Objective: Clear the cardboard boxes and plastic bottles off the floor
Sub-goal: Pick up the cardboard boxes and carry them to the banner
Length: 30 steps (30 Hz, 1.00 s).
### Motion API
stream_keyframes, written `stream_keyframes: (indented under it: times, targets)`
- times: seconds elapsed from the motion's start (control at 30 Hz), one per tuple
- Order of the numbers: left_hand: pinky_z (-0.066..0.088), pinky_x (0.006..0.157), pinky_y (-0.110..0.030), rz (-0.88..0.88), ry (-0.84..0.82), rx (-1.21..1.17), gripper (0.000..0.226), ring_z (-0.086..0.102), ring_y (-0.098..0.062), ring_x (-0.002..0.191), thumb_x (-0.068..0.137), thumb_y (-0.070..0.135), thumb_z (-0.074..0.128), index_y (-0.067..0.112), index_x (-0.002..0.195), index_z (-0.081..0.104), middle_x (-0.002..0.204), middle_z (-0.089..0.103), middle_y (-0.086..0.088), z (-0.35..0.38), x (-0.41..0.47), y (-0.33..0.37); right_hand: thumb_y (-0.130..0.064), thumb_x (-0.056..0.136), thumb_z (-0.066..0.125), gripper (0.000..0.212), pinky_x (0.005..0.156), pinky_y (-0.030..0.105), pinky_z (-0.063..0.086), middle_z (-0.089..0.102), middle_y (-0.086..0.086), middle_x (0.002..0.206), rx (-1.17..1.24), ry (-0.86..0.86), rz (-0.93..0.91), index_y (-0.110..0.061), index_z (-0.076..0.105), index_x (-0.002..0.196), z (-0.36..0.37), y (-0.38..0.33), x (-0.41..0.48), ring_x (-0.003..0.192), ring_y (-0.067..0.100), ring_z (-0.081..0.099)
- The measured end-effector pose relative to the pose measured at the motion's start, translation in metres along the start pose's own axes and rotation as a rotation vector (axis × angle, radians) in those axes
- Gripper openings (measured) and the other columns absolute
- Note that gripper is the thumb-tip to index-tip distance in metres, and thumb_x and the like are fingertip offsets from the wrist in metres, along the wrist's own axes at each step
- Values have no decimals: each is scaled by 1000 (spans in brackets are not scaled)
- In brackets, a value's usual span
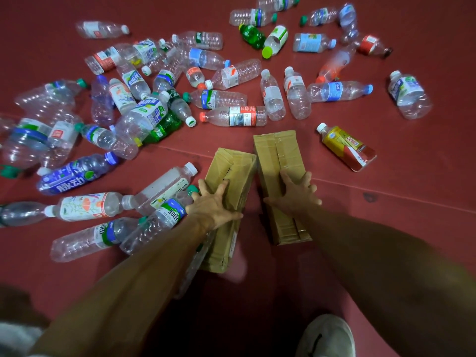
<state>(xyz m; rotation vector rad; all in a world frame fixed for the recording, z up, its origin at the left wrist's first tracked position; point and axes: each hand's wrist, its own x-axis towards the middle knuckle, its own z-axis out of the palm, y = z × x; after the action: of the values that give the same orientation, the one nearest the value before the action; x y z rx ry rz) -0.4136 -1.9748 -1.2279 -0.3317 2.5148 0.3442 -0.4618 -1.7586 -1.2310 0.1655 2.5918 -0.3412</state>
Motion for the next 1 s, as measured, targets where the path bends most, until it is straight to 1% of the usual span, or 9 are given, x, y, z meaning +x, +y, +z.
stream_keyframes:
  times: [0.1,0.2,0.27,0.4,0.57,0.67,0.83,0.9,1.0]
  targets:
    - [44,102,-57,-10,35,-35,105,23,-43,144,73,68,72,54,151,2,160,3,-16,1,3,5,-72,76,66,99,100,60,38,-6,16,163,44,41,-4,-48,11,155,-1,1,-3,143,40,22]
    - [48,98,-56,9,115,-135,97,35,-37,133,73,60,74,52,149,14,141,23,-12,-2,3,5,-71,76,66,99,101,57,40,1,14,162,107,61,-19,-48,11,155,-10,4,-5,141,39,25]
    - [48,96,-57,39,172,-196,95,37,-37,129,73,58,74,53,148,17,140,23,-11,-10,4,6,-69,76,68,98,104,56,38,0,14,162,163,85,-13,-48,13,155,-21,2,-5,142,39,23]
    - [45,100,-57,139,328,-328,97,32,-39,133,73,49,78,53,149,18,152,13,-14,-49,4,14,-71,76,67,97,104,54,40,4,16,160,214,180,11,-49,15,154,-50,-19,-3,139,41,26]
    - [40,105,-59,219,523,-475,108,25,-38,139,71,40,82,55,149,9,156,4,-14,-113,-4,23,-68,77,67,98,107,56,38,2,16,160,229,246,-66,-50,10,154,-100,-49,-9,141,41,23]
    - [40,108,-57,223,566,-522,112,26,-39,140,69,40,84,57,146,6,157,3,-15,-158,-17,23,-69,77,67,99,110,57,36,0,17,162,222,249,-98,-51,6,154,-145,-67,-24,143,43,21]
    - [37,112,-53,185,619,-605,115,25,-37,143,66,40,87,49,151,10,156,6,-10,-257,-66,33,-66,80,66,98,109,53,37,-2,19,162,188,244,-137,-51,5,154,-247,-104,-72,141,45,23]
    - [37,112,-54,163,618,-657,116,24,-34,143,65,42,87,53,149,8,154,8,-6,-302,-92,41,-66,80,67,98,107,53,38,-4,16,163,201,243,-158,-52,5,154,-291,-122,-95,143,43,22]
    - [37,112,-54,129,615,-687,117,21,-32,145,65,43,88,56,147,5,154,11,-9,-370,-138,52,-66,80,67,98,110,55,37,-10,14,164,222,204,-171,-53,3,154,-355,-149,-133,146,43,22]
